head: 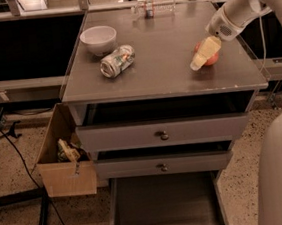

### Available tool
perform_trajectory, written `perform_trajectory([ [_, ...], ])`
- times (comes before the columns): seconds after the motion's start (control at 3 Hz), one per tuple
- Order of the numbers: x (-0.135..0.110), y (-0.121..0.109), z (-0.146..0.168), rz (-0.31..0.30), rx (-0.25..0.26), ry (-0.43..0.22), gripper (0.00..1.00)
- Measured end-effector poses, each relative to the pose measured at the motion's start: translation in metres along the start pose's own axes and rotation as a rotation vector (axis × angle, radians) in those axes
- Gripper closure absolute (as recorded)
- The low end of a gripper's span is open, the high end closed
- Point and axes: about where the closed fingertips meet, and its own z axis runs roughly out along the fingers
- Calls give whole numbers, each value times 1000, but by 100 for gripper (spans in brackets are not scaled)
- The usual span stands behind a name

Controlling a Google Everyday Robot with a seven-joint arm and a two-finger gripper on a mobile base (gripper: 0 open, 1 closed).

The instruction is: Place apple into bottom drawer

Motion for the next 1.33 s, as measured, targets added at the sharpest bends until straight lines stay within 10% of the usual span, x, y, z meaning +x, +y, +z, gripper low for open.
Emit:
perform_trajectory([
  [0.67, 24, -15, -6, 21, 28, 53, 2],
  [1.33, 24, -15, -6, 21, 27, 53, 49],
])
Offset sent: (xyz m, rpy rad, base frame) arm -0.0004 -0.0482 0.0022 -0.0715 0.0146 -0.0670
